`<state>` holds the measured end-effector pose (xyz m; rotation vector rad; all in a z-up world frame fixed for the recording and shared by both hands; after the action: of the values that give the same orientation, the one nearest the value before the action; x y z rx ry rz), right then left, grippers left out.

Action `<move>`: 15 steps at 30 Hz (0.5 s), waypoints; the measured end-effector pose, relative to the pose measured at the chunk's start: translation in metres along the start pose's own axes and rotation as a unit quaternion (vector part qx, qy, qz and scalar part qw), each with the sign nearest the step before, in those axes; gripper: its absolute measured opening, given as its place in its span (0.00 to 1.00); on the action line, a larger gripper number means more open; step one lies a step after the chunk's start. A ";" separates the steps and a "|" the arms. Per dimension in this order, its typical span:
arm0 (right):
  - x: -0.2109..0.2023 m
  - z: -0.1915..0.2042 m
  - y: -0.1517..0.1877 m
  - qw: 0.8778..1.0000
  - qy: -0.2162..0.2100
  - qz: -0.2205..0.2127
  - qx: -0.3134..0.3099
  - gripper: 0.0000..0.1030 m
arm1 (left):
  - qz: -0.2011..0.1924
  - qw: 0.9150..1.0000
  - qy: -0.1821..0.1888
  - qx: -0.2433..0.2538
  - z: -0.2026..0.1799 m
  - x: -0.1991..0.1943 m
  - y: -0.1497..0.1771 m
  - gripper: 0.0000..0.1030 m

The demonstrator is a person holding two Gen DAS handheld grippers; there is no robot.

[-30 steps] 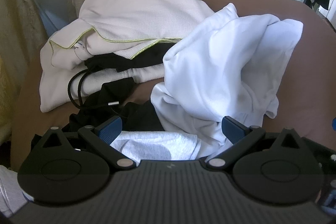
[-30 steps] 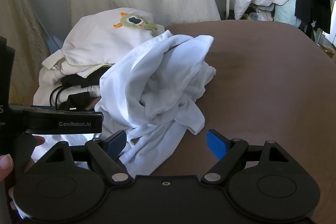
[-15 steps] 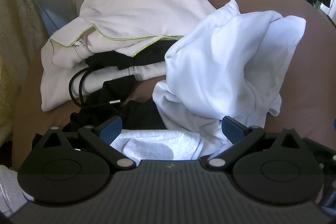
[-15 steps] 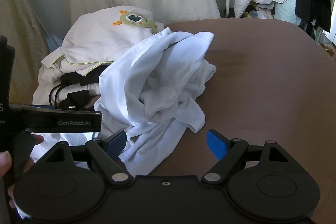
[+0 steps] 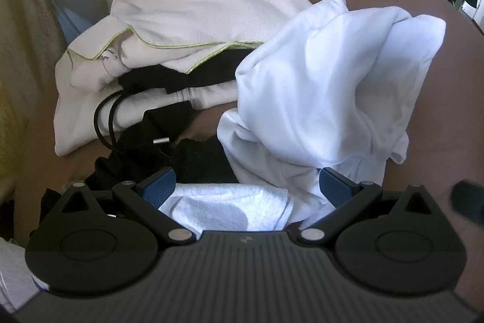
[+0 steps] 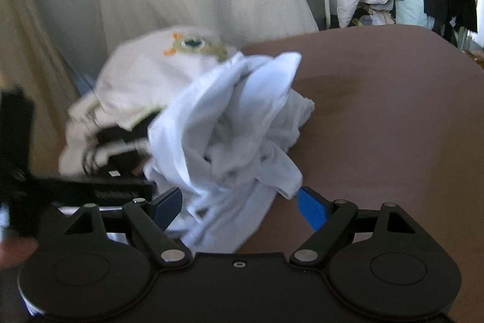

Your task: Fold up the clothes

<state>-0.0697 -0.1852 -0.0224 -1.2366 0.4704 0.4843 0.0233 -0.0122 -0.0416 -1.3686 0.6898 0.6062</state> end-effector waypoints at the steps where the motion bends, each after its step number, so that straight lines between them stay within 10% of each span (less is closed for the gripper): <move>1: 0.000 -0.002 -0.001 1.000 0.000 -0.001 0.002 0.85 | 0.001 1.000 -0.002 0.000 0.000 0.001 0.000 1.00; 9: 0.012 -0.017 0.001 0.999 -0.019 -0.005 0.026 0.85 | -0.004 0.999 0.015 -0.028 0.000 0.013 -0.003 1.00; 15: 0.000 -0.037 -0.017 0.989 -0.083 -0.099 0.076 0.90 | -0.048 0.995 0.030 -0.081 0.003 0.020 -0.008 1.00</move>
<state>-0.0627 -0.2249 -0.0186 -1.0729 0.2357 0.3699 0.0429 -0.0107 -0.0509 -1.5662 0.6295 0.5561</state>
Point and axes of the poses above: each gripper's, at about its wrist camera, not at the fingertips, and x roughly the way its jaws point, z to its left, y to its underside, the point moved 2 cm from there along x, roughly the way its jaws point, and after that the axes turned 9 degrees about -z, right-handed, at the moved point
